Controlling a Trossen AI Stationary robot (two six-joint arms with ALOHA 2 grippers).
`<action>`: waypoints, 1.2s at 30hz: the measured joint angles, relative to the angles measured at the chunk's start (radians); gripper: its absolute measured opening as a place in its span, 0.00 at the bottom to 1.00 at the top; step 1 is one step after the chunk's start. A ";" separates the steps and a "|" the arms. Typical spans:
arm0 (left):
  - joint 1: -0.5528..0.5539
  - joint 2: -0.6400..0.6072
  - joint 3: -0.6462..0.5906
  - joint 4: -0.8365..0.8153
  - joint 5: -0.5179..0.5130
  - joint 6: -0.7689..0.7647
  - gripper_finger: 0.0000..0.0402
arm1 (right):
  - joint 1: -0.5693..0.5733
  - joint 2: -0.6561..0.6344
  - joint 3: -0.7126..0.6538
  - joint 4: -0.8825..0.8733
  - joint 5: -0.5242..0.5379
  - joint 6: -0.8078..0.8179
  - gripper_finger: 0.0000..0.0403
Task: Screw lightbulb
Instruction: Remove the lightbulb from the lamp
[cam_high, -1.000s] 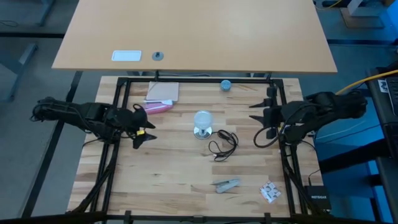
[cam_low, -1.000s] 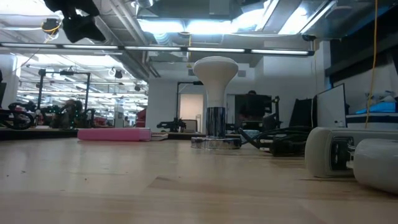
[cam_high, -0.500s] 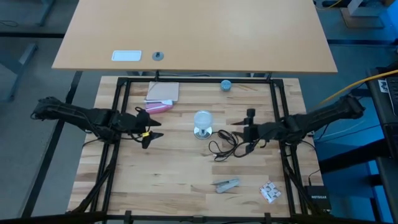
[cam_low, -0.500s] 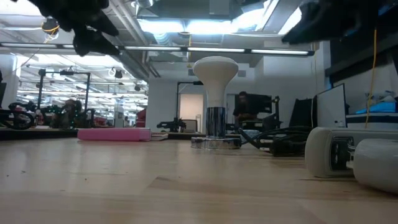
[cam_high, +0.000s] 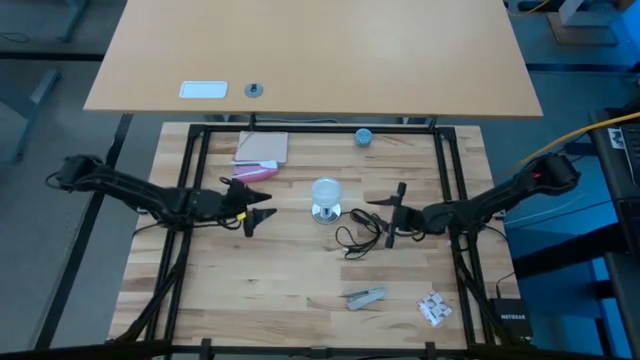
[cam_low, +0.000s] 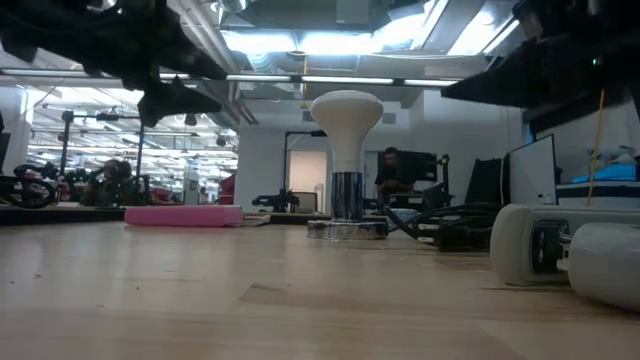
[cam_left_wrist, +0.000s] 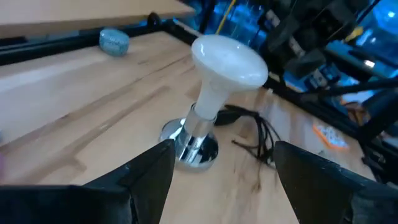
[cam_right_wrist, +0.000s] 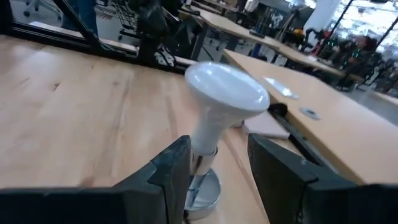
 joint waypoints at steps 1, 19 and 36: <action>0.001 0.020 -0.006 0.036 -0.003 0.001 0.66 | 0.000 0.011 0.000 0.001 -0.002 0.013 0.41; 0.001 0.370 -0.011 0.270 -0.008 -0.119 0.66 | 0.000 0.170 0.001 0.023 0.022 0.161 0.41; 0.001 0.408 -0.009 0.378 -0.007 -0.033 0.66 | -0.020 0.198 0.091 -0.007 0.097 0.157 0.41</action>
